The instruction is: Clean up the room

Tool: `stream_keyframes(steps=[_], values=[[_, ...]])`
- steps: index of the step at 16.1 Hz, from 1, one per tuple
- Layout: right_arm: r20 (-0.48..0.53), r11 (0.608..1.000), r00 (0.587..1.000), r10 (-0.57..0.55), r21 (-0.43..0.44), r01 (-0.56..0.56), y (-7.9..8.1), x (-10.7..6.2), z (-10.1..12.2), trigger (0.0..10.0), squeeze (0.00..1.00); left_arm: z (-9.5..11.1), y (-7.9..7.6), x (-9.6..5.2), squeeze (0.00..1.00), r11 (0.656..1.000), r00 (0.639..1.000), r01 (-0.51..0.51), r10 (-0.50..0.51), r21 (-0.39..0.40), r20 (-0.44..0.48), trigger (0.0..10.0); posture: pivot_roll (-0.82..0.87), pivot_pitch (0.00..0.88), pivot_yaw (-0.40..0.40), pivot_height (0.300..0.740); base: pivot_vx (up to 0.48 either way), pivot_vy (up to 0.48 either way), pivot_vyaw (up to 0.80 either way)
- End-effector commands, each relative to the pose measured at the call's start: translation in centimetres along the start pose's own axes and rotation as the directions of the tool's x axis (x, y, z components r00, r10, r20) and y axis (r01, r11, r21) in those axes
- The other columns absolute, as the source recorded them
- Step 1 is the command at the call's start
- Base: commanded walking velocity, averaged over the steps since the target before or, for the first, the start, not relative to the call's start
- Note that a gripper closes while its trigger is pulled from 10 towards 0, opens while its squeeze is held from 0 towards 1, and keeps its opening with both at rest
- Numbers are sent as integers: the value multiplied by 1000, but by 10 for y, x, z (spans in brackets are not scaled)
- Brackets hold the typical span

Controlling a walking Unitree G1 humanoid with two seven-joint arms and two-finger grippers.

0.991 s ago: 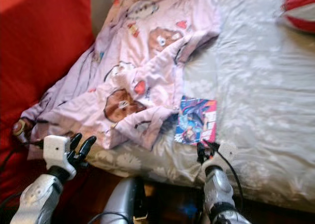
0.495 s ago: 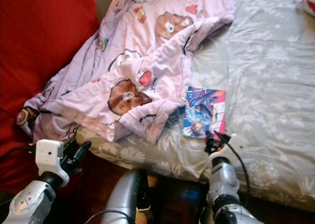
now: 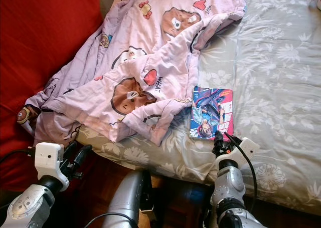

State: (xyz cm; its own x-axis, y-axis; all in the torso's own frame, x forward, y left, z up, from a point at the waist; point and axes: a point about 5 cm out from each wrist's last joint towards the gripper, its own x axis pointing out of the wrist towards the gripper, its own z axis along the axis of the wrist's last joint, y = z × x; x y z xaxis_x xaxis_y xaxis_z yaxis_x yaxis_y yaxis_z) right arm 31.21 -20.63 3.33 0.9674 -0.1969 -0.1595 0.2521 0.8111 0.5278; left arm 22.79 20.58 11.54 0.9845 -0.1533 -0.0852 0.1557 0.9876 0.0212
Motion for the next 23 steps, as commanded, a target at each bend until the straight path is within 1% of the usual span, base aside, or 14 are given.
stream_keyframes(steps=[1, 3, 4, 6, 9, 10, 12, 13, 15, 19, 23], values=[[-68, 999, 998, 5, 33, -2, 2, -7, -17, 10000, 0, -5, 8, -6, 0, 1000, 999, -27, 27, 0, -40, 10000, 266, 343, 208, 625, 0, 0, 0], [-149, 998, 987, 57, 23, -54, 10, -9, -29, 10000, 0, -5, 8, -4, 0, 1000, 999, -27, 27, 0, -40, 10000, 265, 340, 206, 625, 0, 0, 0], [-146, 996, 985, 90, 9, -90, 15, -10, -31, 10000, 0, -5, 9, -4, 0, 1000, 999, -29, 29, 1, -39, 10000, 262, 335, 204, 625, 0, 0, 0], [-116, 995, 988, 100, 14, -99, 15, -9, -27, 10000, 0, -5, 9, -3, 0, 1000, 999, -31, 31, 1, -37, 10000, 258, 331, 203, 625, 0, 0, 0], [-28, 995, 995, 97, 19, -97, 10, -7, -15, 10000, 0, -4, 7, -1, 0, 1000, 999, -27, 27, -4, -31, 10000, 253, 326, 201, 625, 0, 0, 0], [32, 994, 994, 103, 32, -104, 9, -7, -8, 10000, 0, -4, 6, -1, 0, 1000, 999, -26, 26, -7, -29, 10000, 252, 326, 201, 625, 0, 0, 0], [118, 992, 989, 95, 67, -103, 6, -9, 0, 10000, 0, -3, 6, -1, 0, 1000, 999, -24, 24, -10, -25, 10000, 250, 327, 200, 625, 0, 0, 0], [152, 991, 985, 77, 99, -93, 4, -9, 3, 10000, 0, -3, 6, -1, 0, 1000, 999, -25, 24, -10, -23, 10000, 250, 327, 200, 625, 0, 0, 0], [186, 988, 980, 71, 119, -94, 4, -10, 6, 10000, 0, -3, 6, -2, 0, 1000, 999, -24, 24, -12, -22, 10000, 246, 328, 200, 625, 0, 0, 0], [153, 984, 980, 125, 110, -142, 20, -6, 1, 10000, 0, -3, 5, 0, 0, 1000, 1000, -25, 25, -15, -19, 10000, 250, 322, 197, 625, 0, 0, 0], [127, 991, 989, 70, 108, -84, 13, 1, 9, 10000, 0, -3, 6, -4, 0, 1000, 999, -29, 29, -12, -22, 10000, 259, 328, 197, 625, 0, 0, 0]])
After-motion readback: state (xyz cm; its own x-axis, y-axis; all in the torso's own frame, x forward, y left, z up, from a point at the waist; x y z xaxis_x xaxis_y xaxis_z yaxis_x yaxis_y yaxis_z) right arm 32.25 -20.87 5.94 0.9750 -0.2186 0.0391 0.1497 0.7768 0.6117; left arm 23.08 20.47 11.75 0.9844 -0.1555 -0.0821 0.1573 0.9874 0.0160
